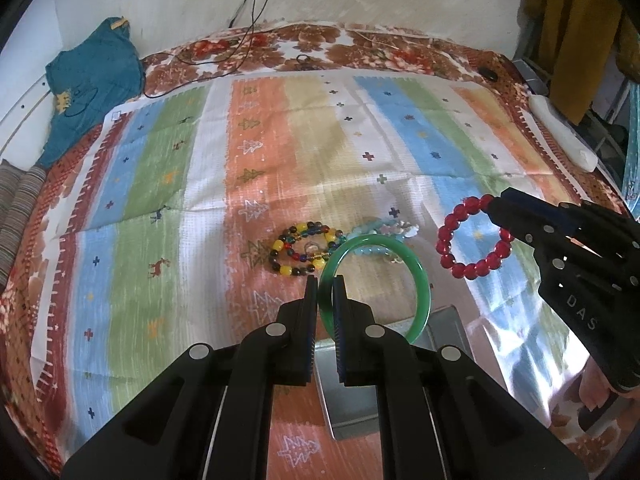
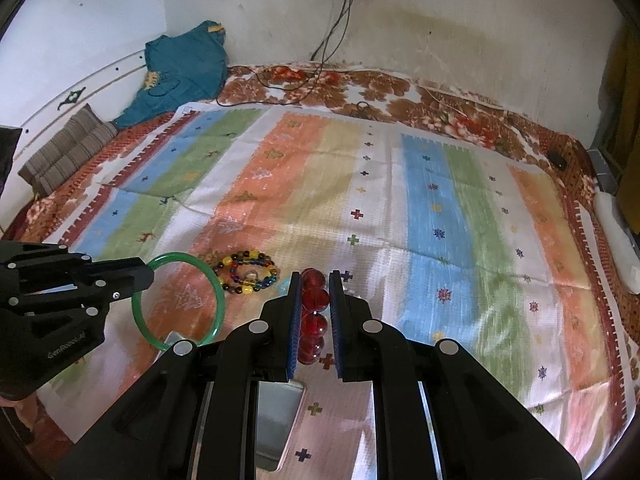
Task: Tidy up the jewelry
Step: 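Lift both held bracelets and carry them over the metal tin, then open both tools to drop the bangle and red bracelet into the tin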
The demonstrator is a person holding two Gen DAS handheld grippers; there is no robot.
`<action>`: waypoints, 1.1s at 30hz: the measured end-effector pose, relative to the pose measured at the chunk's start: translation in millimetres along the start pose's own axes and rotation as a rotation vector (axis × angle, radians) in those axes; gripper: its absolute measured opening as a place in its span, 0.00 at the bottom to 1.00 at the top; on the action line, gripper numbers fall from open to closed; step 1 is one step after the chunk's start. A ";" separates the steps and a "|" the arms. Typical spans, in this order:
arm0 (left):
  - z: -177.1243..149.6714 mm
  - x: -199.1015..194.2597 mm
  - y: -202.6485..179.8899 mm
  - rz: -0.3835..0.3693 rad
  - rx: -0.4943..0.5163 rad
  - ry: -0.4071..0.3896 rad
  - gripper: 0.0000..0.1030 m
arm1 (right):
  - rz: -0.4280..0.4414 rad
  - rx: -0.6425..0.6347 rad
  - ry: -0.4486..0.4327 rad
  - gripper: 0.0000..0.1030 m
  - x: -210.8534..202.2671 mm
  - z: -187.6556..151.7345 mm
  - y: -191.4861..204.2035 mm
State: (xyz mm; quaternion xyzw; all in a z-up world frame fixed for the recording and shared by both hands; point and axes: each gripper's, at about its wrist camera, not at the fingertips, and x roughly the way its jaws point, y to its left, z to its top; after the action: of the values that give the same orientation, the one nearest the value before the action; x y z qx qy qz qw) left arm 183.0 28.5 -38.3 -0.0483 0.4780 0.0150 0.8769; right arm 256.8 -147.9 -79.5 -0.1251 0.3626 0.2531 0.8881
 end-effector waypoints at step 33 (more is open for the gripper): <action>-51.2 -24.3 -12.5 -0.002 0.025 0.022 0.17 | 0.028 0.000 0.003 0.27 -40.7 -45.7 12.7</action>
State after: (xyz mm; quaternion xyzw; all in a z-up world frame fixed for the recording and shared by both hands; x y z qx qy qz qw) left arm 127.9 11.5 -44.6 -0.0380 0.4878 0.0074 0.8721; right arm 198.7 -170.3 -83.5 -0.1204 0.3658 0.2652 0.8839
